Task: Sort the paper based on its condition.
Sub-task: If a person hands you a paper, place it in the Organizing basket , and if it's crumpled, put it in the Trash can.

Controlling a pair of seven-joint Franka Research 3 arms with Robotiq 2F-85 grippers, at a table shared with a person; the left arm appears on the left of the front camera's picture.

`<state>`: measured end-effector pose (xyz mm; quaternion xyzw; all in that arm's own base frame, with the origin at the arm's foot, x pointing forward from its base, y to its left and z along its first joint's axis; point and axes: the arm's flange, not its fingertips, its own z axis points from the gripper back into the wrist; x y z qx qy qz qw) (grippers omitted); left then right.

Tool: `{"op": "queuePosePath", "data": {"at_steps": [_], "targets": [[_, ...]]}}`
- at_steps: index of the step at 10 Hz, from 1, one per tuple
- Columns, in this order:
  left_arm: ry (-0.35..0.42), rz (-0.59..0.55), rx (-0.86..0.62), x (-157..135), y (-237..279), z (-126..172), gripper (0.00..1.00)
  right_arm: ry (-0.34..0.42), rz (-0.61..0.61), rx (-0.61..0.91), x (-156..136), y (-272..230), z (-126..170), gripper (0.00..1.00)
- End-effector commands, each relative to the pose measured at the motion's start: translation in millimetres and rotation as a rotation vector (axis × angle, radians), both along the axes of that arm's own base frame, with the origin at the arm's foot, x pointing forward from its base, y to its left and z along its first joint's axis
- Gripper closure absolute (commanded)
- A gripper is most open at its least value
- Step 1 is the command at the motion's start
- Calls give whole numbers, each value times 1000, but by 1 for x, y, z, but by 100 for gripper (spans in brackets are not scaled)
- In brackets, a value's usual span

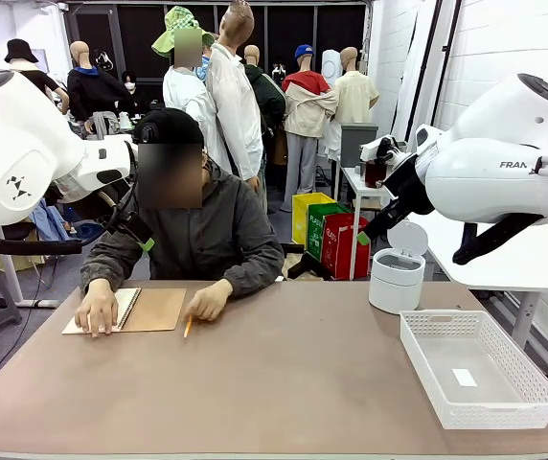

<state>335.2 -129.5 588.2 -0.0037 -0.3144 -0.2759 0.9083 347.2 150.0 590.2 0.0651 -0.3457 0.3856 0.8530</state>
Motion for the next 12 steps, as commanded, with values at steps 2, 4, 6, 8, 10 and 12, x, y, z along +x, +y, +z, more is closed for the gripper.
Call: {"op": "queuePosePath", "data": {"at_steps": [2,4,6,8,10,12], "targets": [[1,0,1,1,0,2,0,1,1,1,0,0,0,0],[1,0,1,1,0,2,0,1,1,1,0,0,0,0],[1,0,1,1,0,2,0,1,1,1,0,0,0,0],[1,0,1,1,0,2,0,1,1,1,0,0,0,0],[1,0,1,1,0,2,0,1,1,1,0,0,0,0],[1,0,1,1,0,2,0,1,1,1,0,0,0,0]]}}
